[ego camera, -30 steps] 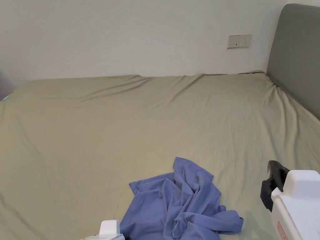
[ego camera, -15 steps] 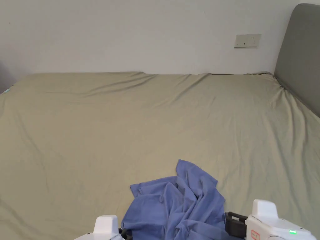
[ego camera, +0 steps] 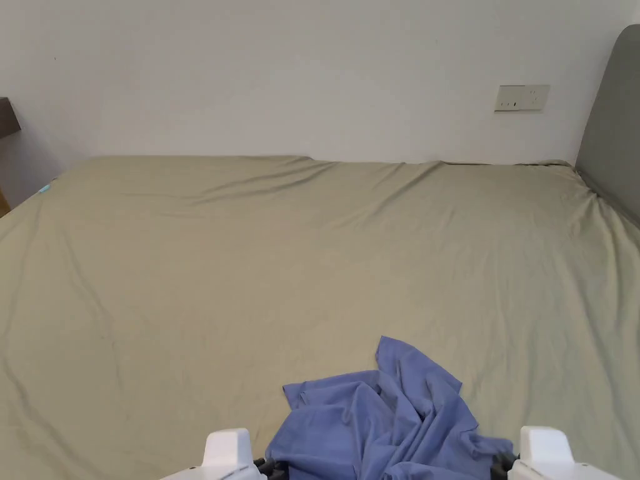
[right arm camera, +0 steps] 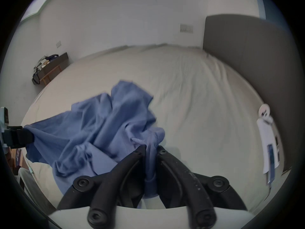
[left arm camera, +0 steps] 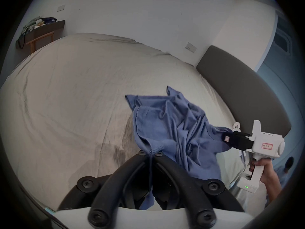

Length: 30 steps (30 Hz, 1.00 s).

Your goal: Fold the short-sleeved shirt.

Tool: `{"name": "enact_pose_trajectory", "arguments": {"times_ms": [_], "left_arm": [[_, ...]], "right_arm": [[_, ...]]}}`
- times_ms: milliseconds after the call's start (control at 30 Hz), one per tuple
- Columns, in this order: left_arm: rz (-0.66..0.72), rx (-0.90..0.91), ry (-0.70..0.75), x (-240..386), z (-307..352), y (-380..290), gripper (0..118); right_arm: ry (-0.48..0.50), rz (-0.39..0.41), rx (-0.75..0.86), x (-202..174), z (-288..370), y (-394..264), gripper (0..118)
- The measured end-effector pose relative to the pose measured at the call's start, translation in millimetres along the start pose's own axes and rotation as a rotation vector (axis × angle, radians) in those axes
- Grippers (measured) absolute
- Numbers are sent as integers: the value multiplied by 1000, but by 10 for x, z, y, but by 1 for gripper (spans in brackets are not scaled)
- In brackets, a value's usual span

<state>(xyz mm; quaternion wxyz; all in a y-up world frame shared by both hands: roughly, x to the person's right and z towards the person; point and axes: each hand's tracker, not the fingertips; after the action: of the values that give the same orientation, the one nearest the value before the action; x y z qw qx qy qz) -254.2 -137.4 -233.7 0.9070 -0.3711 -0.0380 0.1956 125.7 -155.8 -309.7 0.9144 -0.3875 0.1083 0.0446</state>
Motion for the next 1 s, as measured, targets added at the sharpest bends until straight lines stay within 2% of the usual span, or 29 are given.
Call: {"name": "enact_pose_trajectory", "arguments": {"times_ms": [133, 233, 400, 500, 600, 633, 733, 900, 1000], "left_arm": [[31, 54, -24, -14, 79, 460, 1], [-30, 153, 25, 15, 198, 982, 1], [-84, 327, 98, 2, 489, 2080, 1], [-65, 409, 130, -21, 658, 2700, 1], [-56, 467, 189, -21, 794, 3262, 1], [-54, 471, 194, -22, 829, 3418, 1], [-7, 528, 221, -33, 938, 3872, 1], [-58, 580, 308, 29, 959, 4390, 1], [-59, 589, 315, -26, 866, 4556, 1]], "right_arm": [[-46, 41, 153, 243, 407, 513, 12], [-48, 11, 255, 479, 654, 989, 12], [-124, 53, 426, 681, 1016, 1857, 12], [-145, 37, 515, 767, 1114, 2362, 12], [-179, 41, 565, 835, 1107, 2843, 12], [-169, 47, 582, 868, 1093, 2978, 12], [-79, -28, 588, 980, 1034, 3425, 12], [-138, -50, 626, 982, 866, 3917, 12], [-124, -66, 638, 944, 717, 4049, 12]]}}
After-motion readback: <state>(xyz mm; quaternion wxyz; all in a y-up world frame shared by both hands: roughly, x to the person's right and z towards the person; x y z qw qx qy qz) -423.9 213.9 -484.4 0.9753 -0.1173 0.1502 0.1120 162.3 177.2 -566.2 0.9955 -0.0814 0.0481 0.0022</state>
